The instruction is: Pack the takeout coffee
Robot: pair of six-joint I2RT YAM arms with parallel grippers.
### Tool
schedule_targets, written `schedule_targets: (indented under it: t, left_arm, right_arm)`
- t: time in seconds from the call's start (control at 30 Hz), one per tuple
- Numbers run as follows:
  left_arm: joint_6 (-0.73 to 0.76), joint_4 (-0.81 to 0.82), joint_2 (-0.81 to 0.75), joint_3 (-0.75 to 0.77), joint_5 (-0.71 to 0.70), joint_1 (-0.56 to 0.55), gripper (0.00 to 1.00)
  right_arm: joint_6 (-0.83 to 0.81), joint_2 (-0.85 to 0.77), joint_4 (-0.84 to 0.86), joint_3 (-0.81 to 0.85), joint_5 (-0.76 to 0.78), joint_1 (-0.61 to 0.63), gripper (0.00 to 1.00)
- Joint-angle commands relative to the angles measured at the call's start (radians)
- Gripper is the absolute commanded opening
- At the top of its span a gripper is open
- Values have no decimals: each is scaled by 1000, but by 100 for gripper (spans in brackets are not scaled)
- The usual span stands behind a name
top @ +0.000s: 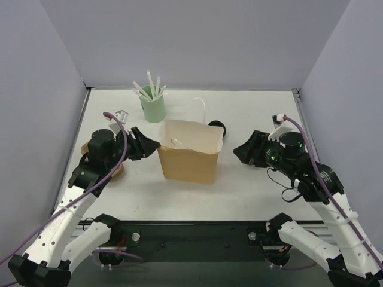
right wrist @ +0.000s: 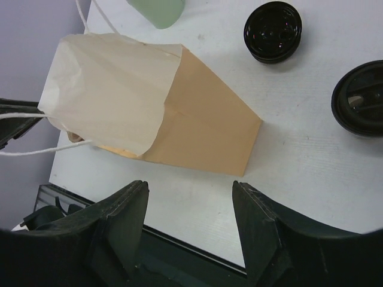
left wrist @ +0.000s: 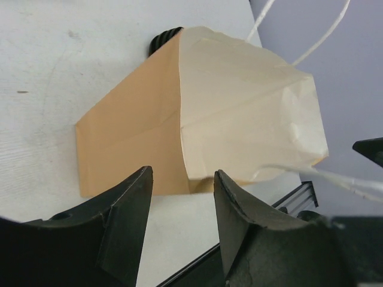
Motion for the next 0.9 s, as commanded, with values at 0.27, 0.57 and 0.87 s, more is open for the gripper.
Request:
schedule_targets:
  t: [0.27, 0.57, 0.87]
  left_arm:
    - [142, -323, 57, 275, -202, -4, 58]
    - [117, -510, 146, 365, -658, 37, 83]
    - [114, -624, 296, 401, -827, 238, 82]
  right_arm:
    - [-111, 99, 51, 26, -10, 19, 59]
    - [-204, 84, 5, 45, -5, 19, 60]
    - [-43, 32, -1, -18, -73, 19, 58]
